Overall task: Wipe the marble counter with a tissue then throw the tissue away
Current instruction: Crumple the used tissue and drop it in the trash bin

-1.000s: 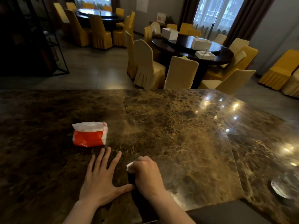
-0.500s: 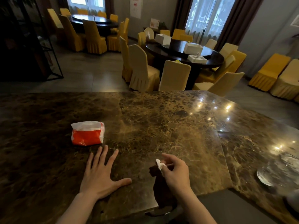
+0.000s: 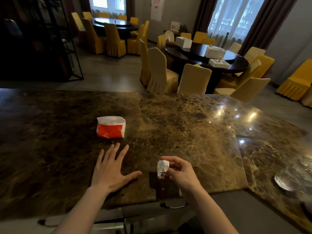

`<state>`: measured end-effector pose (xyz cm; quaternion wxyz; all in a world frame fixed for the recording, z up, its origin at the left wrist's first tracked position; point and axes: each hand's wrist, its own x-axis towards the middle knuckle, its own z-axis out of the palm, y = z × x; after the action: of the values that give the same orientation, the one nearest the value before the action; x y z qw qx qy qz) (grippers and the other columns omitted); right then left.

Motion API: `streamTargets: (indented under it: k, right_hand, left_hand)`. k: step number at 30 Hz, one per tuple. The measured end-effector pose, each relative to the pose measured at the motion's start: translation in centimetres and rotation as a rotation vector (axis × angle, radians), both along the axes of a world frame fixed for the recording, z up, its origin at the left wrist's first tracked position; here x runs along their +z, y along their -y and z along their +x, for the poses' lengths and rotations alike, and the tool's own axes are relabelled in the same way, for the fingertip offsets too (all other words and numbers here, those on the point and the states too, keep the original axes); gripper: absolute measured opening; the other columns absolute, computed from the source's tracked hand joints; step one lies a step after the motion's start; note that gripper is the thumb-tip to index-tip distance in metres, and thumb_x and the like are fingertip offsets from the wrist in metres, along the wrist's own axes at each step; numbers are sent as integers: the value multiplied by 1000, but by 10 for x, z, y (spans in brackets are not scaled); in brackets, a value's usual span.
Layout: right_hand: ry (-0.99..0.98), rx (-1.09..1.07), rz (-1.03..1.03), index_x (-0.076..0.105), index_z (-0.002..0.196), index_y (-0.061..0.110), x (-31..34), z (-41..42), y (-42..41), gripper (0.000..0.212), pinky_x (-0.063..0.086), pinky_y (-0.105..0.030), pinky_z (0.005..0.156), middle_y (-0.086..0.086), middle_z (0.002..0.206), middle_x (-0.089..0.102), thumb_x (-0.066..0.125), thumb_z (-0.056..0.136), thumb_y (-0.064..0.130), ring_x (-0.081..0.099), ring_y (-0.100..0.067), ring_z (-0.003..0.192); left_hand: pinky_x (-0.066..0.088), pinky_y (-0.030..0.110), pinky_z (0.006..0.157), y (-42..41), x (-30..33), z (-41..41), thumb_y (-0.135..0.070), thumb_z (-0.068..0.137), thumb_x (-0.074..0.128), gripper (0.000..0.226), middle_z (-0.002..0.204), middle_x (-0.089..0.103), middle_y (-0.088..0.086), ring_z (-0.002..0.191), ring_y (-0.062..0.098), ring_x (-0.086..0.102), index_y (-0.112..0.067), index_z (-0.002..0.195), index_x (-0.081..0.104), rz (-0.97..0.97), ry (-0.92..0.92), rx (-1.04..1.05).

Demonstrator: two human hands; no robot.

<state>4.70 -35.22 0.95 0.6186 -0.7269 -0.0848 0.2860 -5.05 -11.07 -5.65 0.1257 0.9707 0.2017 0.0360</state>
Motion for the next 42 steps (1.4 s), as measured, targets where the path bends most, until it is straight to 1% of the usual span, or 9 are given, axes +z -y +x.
streamTargets:
  k: [3, 8, 11, 18, 27, 32, 37, 40, 42]
  right_hand:
    - [119, 86, -99, 79, 100, 33, 0, -16, -10, 33, 57, -21, 67, -5, 94, 76, 70, 93, 2, 74, -16, 86]
    - [248, 226, -177, 77, 103, 35, -1, -52, -23, 29, 63, -34, 72, -3, 90, 76, 71, 94, 8, 72, -17, 84]
    - [308, 301, -192, 76, 104, 35, -3, -72, -26, 29, 61, -28, 73, -1, 87, 76, 72, 93, 9, 72, -14, 82]
    - [332, 393, -293, 77, 100, 40, -19, -99, -20, 33, 55, -22, 68, 2, 84, 75, 73, 91, 9, 69, -11, 80]
    - [347, 456, -387, 75, 96, 42, -49, -120, -5, 28, 57, -21, 66, 9, 84, 73, 77, 87, 15, 69, -9, 75]
    - [442, 559, -510, 67, 81, 34, -92, -147, -7, 20, 55, -20, 64, 15, 76, 71, 78, 78, 17, 67, 0, 75]
    - [448, 637, -641, 58, 68, 42, -133, -164, -10, 30, 49, -11, 64, 19, 72, 65, 74, 80, 21, 62, 5, 73]
    - [470, 661, -654, 65, 81, 37, -144, -173, -15, 15, 55, -26, 73, 16, 83, 69, 68, 87, 24, 66, -4, 81]
    - [439, 708, -671, 72, 106, 33, -150, -178, -19, 16, 54, -29, 84, 14, 108, 72, 64, 92, 30, 68, -11, 101]
  left_hand:
    - [-2, 50, 132, -5, -1, -18, -108, 66, 21, 118, 175, 0, -1, 160, 19, -5, -43, 162, -2, 14, -5, 42]
    - [0, 51, 132, -14, -10, -52, -107, 67, 21, 118, 175, 6, 1, 160, 22, -1, -42, 162, 0, 16, -32, 155]
    - [0, 52, 131, -21, -15, -68, -107, 66, 18, 118, 175, 3, 2, 160, 23, -4, -41, 162, -1, 13, -57, 217]
    - [-8, 55, 130, -25, -22, -81, -102, 73, 21, 113, 174, -12, 2, 158, 23, -20, -39, 163, -4, 1, -123, 240]
    - [-6, 58, 129, -22, -24, -81, -102, 71, 8, 113, 174, -11, 5, 158, 24, -20, -37, 163, -6, 46, -104, 235]
    - [-5, 59, 129, -22, -27, -82, -101, 76, 12, 110, 174, -10, 6, 158, 25, -19, -36, 163, -4, 56, -115, 226]
    - [-4, 60, 129, -22, -26, -82, -100, 76, 11, 109, 174, -10, 6, 158, 26, -18, -35, 163, -5, 50, -114, 219]
    - [-4, 61, 129, -22, -25, -84, -99, 78, 12, 108, 174, -10, 7, 158, 27, -18, -35, 163, -5, 64, -128, 215]
    - [-4, 61, 129, -22, -25, -84, -99, 78, 12, 107, 174, -11, 6, 158, 27, -18, -35, 163, -6, 61, -135, 218]
